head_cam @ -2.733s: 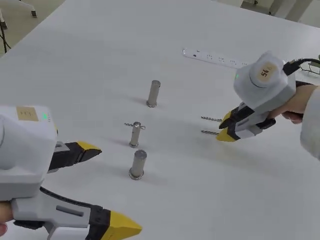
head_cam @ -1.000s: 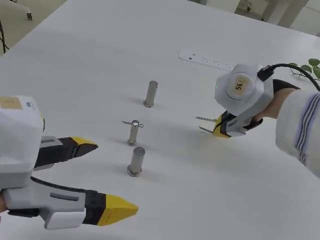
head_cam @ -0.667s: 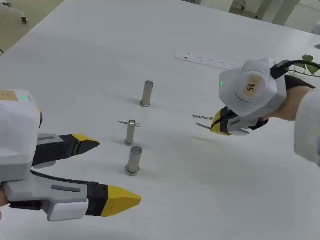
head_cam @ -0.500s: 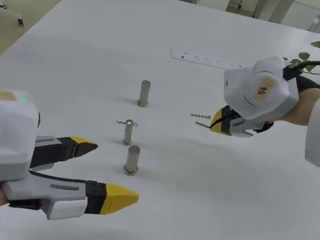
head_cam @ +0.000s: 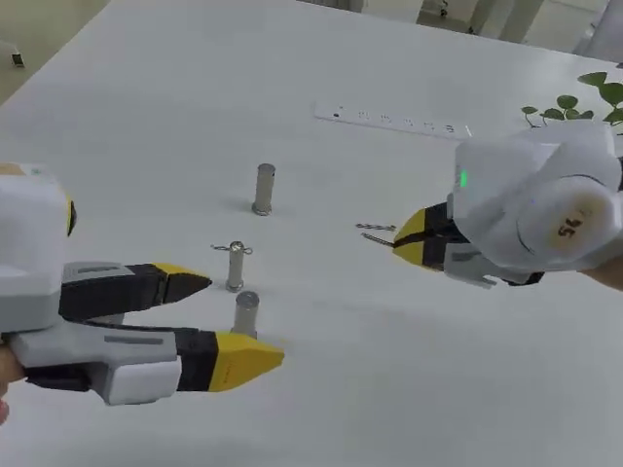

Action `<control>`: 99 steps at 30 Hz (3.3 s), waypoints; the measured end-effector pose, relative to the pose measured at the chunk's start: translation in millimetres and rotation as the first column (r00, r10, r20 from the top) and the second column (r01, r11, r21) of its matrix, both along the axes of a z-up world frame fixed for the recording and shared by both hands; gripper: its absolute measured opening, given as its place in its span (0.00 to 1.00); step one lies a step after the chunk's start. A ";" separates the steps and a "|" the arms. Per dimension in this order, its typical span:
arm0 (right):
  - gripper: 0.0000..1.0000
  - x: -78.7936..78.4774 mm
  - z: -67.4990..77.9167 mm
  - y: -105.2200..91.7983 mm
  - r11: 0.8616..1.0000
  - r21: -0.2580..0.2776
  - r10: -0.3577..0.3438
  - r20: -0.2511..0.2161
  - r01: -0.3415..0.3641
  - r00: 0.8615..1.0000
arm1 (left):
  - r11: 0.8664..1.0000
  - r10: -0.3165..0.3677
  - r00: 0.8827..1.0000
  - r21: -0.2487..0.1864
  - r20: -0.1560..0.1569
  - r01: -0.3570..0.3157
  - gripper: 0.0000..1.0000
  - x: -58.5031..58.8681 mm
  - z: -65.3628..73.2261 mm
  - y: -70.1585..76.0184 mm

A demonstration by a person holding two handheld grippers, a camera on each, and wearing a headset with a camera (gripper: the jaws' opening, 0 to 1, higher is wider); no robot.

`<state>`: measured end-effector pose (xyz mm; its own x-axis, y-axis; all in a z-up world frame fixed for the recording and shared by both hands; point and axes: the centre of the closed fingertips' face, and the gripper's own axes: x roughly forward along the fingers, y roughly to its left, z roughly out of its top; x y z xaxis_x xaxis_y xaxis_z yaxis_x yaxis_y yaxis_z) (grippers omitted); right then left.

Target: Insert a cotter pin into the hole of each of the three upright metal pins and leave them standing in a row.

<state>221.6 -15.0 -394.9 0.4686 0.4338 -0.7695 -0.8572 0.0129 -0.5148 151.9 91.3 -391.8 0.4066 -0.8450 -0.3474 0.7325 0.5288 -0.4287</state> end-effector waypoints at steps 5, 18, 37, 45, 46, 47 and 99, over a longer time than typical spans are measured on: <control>0.00 -12.7 12.0 22.9 0.998 0.049 0.038 0.010 -0.039 0.999 | 0.999 -0.029 0.999 -0.022 -0.029 0.028 0.62 1.8 2.9 -10.4; 0.00 -36.8 19.6 54.7 0.990 0.081 0.115 0.038 -0.118 0.993 | 0.984 -0.019 0.997 -0.181 -0.077 0.005 0.41 16.2 24.6 -23.7; 0.00 -51.2 22.5 74.8 0.982 0.112 0.150 0.042 -0.153 0.988 | 0.958 -0.007 0.987 -0.283 -0.158 -0.039 0.06 22.3 28.3 -32.4; 0.00 -49.6 26.5 77.2 0.980 0.129 0.146 0.039 -0.150 0.989 | 0.957 -0.006 0.987 -0.286 -0.161 -0.041 0.01 24.7 27.3 -33.0; 0.00 -49.6 26.5 77.1 0.980 0.129 0.146 0.038 -0.150 0.989 | 0.957 -0.004 0.987 -0.288 -0.162 -0.043 0.01 25.5 27.5 -33.1; 0.00 -49.4 26.9 77.0 0.980 0.130 0.145 0.040 -0.149 0.989 | 0.956 -0.003 0.986 -0.290 -0.166 -0.046 0.01 26.0 27.6 -33.1; 0.17 -54.2 21.1 67.2 0.951 0.304 0.026 -0.238 0.049 0.971 | 0.985 -0.161 0.944 -0.015 0.287 0.173 0.00 5.4 44.9 -35.2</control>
